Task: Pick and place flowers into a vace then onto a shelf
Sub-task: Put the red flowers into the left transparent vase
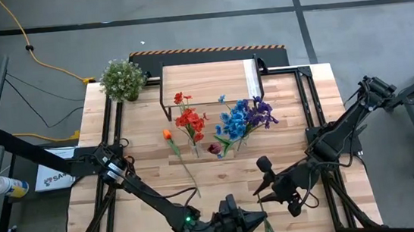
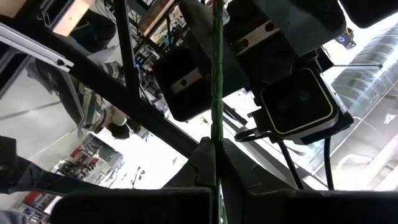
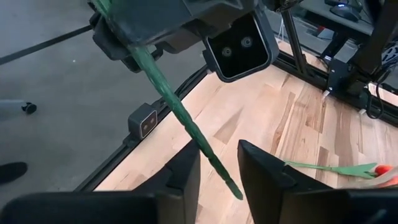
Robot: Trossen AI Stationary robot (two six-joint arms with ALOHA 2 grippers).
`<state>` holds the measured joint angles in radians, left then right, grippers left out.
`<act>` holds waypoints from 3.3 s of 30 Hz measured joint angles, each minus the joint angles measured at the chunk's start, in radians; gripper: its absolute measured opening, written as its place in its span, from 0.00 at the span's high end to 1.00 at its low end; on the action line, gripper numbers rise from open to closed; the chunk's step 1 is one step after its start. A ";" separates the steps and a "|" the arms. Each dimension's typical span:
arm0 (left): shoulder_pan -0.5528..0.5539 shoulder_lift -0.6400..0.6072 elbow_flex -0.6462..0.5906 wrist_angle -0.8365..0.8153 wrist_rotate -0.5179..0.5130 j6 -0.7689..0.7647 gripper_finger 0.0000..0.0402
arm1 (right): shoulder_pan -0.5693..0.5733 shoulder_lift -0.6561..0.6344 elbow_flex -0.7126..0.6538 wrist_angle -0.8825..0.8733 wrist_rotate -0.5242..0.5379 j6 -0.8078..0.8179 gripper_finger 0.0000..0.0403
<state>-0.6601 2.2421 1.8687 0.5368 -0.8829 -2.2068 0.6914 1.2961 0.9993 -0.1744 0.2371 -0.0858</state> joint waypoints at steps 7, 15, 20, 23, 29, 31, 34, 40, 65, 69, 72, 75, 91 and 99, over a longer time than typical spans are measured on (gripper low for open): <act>0.000 0.000 0.000 -0.014 -0.005 -0.005 0.91 | 0.000 0.000 0.000 -0.005 -0.004 -0.002 0.89; 0.000 -0.001 0.000 -0.010 -0.018 -0.008 0.91 | 0.001 0.000 0.000 -0.014 -0.009 -0.020 0.97; -0.001 -0.001 0.000 -0.012 -0.018 -0.004 0.88 | 0.001 0.000 0.000 -0.015 -0.011 -0.019 0.99; -0.001 -0.001 0.000 -0.013 -0.017 0.007 0.85 | 0.001 0.000 0.000 -0.016 -0.011 -0.019 0.99; -0.007 -0.001 0.000 -0.014 -0.020 0.099 0.80 | 0.001 0.000 0.032 -0.074 -0.011 -0.018 0.99; -0.015 -0.001 0.000 -0.010 -0.029 0.145 0.79 | 0.001 0.000 0.051 -0.100 -0.011 -0.019 1.00; -0.029 -0.001 0.000 -0.004 -0.035 0.207 0.78 | 0.001 0.000 0.069 -0.118 -0.026 -0.019 1.00; -0.071 -0.001 0.000 0.045 -0.077 0.324 0.78 | -0.002 0.000 0.087 -0.129 -0.048 0.000 1.00; -0.054 -0.001 0.001 0.058 -0.133 0.587 0.78 | -0.020 0.000 0.087 -0.038 -0.206 0.086 1.00; -0.016 0.002 -0.002 0.051 -0.047 0.644 0.78 | -0.021 -0.004 0.089 -0.026 -0.222 0.089 1.00; 0.009 0.002 -0.001 0.054 0.028 0.672 0.78 | -0.020 -0.003 0.089 -0.031 -0.237 0.090 1.00; 0.027 0.002 -0.001 0.055 0.073 0.711 0.78 | -0.020 -0.005 0.089 -0.033 -0.247 0.090 1.00; -0.006 0.001 -0.001 0.039 0.038 0.986 0.78 | -0.019 -0.029 0.251 -0.160 -0.312 0.085 1.00; -0.044 0.001 -0.001 0.080 -0.105 1.289 0.78 | -0.019 -0.029 0.283 -0.163 -0.404 0.155 1.00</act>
<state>-0.7042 2.2433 1.8679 0.6171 -0.9878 -0.9179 0.6724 1.2671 1.2827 -0.3375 -0.1673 0.0692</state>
